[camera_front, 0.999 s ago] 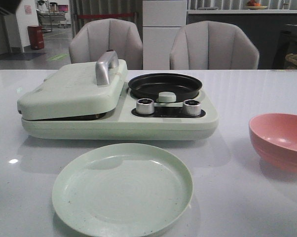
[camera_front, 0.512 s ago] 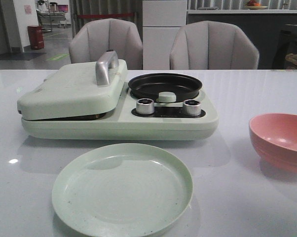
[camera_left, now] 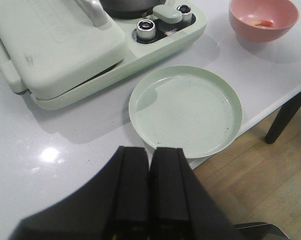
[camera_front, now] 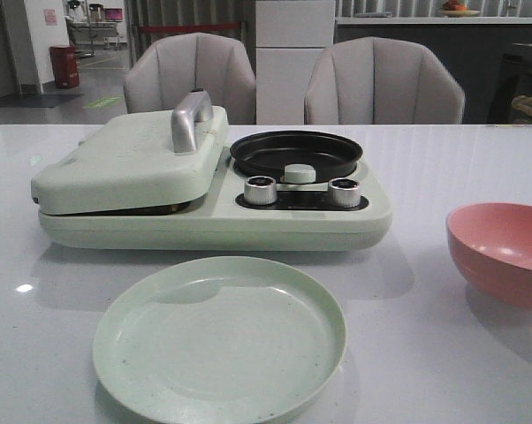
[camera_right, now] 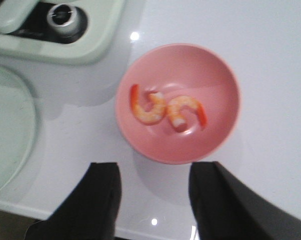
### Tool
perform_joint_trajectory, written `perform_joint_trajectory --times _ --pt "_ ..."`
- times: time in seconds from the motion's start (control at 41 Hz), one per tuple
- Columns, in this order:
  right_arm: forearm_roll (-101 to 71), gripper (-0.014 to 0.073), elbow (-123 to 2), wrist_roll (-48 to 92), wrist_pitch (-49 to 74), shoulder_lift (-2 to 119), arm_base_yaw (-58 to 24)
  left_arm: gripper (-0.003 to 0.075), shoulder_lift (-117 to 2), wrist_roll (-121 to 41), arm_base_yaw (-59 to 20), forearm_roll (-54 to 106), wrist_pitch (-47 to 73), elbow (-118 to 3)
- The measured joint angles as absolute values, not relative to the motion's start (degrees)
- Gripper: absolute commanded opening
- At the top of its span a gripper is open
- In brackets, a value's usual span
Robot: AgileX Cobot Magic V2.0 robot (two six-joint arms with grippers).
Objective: Make breakfast with bread and shrimp
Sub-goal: 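Grasp the rim of the pink bowl with the right gripper, then lift the pink bowl over the frying pan and tip the shrimp in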
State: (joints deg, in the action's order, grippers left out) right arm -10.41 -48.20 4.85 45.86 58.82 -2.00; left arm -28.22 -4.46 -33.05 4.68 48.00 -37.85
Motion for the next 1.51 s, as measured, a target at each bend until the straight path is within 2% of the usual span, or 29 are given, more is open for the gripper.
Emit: perform_joint_trajectory --times 0.219,0.487,0.731,0.804,0.999,1.121,1.34,1.511 --pt "-10.04 0.0536 -51.81 4.85 44.36 71.4 5.47 0.0102 -28.22 -4.46 -33.05 4.68 48.26 -37.85" --pt "-10.01 0.0536 -55.98 4.85 40.97 86.48 6.07 0.0102 -28.22 -4.46 -33.05 4.68 48.4 -37.85" --pt "-9.78 0.0527 -58.86 4.85 38.02 95.06 6.07 0.0102 -28.22 -4.44 -33.05 4.78 48.67 -37.85" --pt "-9.78 0.0476 -59.59 4.85 37.67 96.92 6.07 0.0102 -28.22 -4.44 -33.05 4.78 48.67 -37.85" --pt "-9.65 0.0227 -60.41 4.85 37.58 99.41 6.07 0.0102 -28.22 -4.34 -33.05 4.78 48.67 -37.85" --pt "-9.53 0.0139 -60.54 4.85 37.58 99.41 6.07 0.0102 -28.22 -4.34 -33.05 4.78 48.71 -37.85" --pt "-8.34 0.0046 -61.7 4.78 38.74 99.41 6.07 0.0102 -28.22 -4.34 -33.05 4.78 48.71 -37.85" --pt "-6.73 0.0047 -66.51 4.78 41.8 96.94 4.35 0.0102 -28.22 -4.34 -33.05 4.78 48.71 -37.85"
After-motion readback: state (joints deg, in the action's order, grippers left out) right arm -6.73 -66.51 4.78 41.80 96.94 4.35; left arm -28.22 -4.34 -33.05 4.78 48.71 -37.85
